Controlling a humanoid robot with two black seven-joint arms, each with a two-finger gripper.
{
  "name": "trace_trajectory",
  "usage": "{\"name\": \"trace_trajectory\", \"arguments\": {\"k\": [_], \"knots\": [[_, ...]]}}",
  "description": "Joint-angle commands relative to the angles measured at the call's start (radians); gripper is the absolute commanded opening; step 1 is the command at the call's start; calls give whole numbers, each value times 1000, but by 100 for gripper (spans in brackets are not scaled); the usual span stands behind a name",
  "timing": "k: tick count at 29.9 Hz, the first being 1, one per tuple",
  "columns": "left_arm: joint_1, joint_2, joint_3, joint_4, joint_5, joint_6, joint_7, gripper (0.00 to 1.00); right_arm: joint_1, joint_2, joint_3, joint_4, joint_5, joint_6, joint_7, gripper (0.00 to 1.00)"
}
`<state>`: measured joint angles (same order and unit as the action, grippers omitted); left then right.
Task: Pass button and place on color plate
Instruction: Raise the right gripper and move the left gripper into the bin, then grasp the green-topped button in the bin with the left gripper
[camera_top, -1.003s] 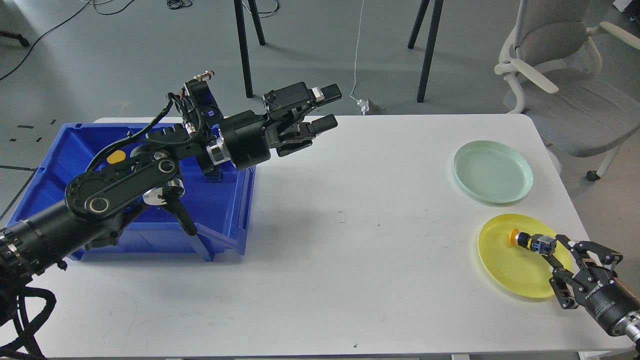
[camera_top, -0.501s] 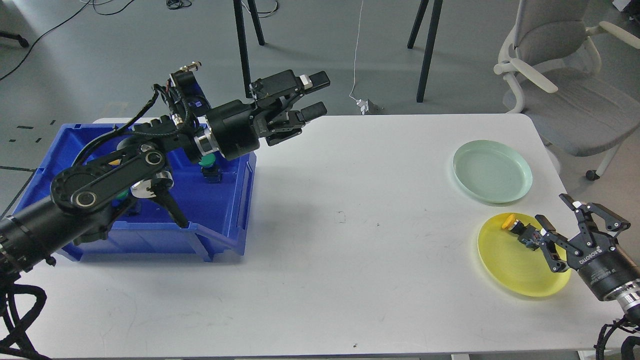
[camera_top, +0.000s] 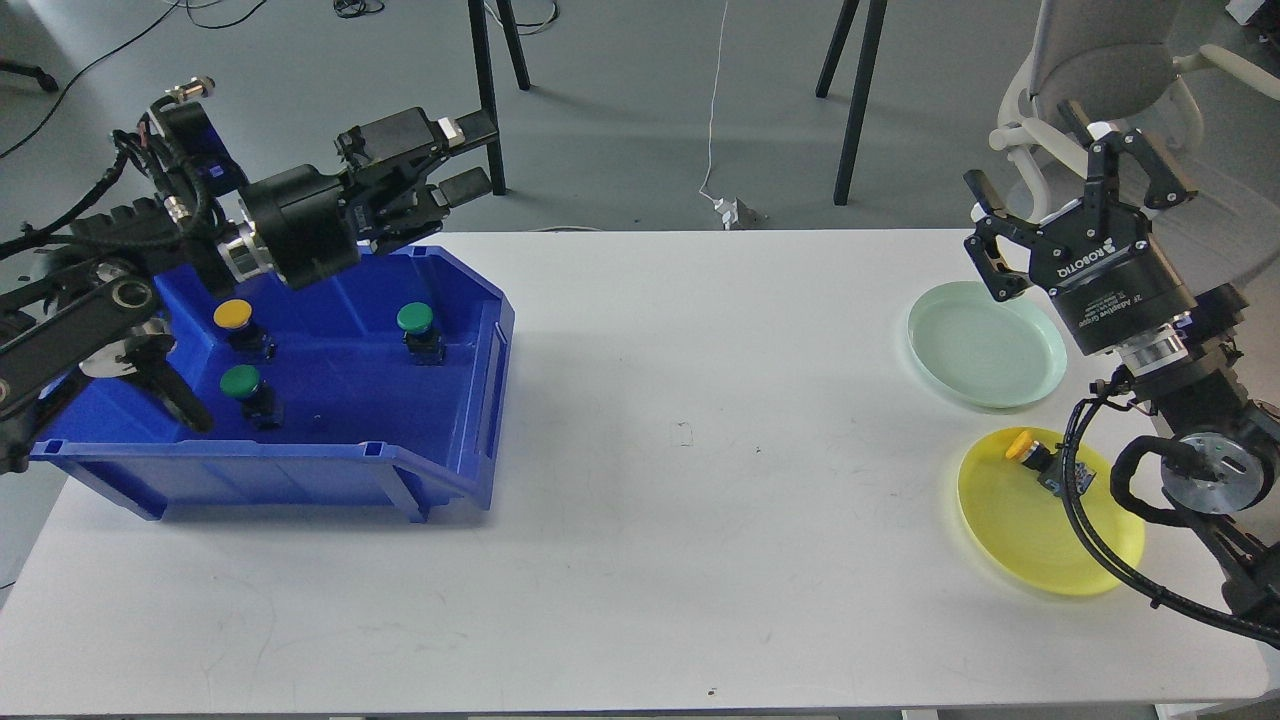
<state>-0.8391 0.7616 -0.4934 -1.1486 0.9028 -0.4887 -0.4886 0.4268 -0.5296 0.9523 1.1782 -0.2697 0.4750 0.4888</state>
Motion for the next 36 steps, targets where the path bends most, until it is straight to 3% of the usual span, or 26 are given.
{"name": "trace_trajectory", "arguments": {"k": [1, 10, 17, 21, 29, 36], "knots": [[-6, 85, 1, -8, 132, 0, 0, 86, 35, 62, -30, -41, 0, -7, 0, 88], [-2, 194, 4, 16, 629, 0, 0, 86, 36, 97, -37, -65, 0, -7, 0, 92], [0, 197, 47, 196, 913, 0, 0, 85, 29, 97, -37, -65, -2, -7, 0, 92], [3, 177, 56, 315, 941, 0, 0, 85, 26, 97, -38, -65, 0, -1, 0, 93], [0, 102, 164, 434, 930, 13, 0, 85, 23, 95, -38, -65, 0, 0, 0, 93], [2, 58, 165, 460, 927, 12, 0, 85, 7, 94, -38, -65, -2, 4, 0, 93]]}}
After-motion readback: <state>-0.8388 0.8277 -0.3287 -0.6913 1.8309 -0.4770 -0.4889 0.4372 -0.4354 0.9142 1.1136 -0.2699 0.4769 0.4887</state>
